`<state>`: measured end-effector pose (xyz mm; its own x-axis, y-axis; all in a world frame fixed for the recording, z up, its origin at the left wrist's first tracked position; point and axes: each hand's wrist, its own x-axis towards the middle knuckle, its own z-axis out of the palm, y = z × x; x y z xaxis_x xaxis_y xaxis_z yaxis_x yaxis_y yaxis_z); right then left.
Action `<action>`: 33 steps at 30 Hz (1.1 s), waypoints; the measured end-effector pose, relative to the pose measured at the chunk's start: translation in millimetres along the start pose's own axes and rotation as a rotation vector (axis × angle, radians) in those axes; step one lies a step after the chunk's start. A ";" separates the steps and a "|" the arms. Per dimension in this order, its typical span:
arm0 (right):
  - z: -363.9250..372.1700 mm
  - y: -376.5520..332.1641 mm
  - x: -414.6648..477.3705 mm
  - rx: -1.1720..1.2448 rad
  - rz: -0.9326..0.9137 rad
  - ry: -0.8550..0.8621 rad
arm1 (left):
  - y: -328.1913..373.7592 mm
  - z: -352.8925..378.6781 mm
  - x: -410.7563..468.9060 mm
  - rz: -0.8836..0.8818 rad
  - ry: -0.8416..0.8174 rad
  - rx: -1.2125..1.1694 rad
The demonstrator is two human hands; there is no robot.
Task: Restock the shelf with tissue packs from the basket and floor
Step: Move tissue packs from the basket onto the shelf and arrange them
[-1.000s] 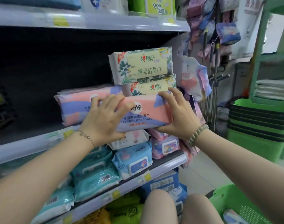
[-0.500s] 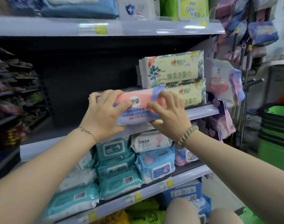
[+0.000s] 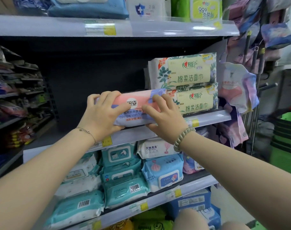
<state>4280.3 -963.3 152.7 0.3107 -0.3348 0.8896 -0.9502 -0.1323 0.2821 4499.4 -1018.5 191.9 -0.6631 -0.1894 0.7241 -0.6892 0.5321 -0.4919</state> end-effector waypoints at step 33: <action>2.9 -22.6 52.4 -0.020 -0.036 0.190 | -53.1 -29.6 5.4 -0.015 0.168 0.039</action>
<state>4318.1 -980.6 192.0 0.3364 -0.1473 0.9301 -0.9394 -0.1214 0.3205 4541.1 -1023.4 236.2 -0.5965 -0.0551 0.8007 -0.7120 0.4968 -0.4963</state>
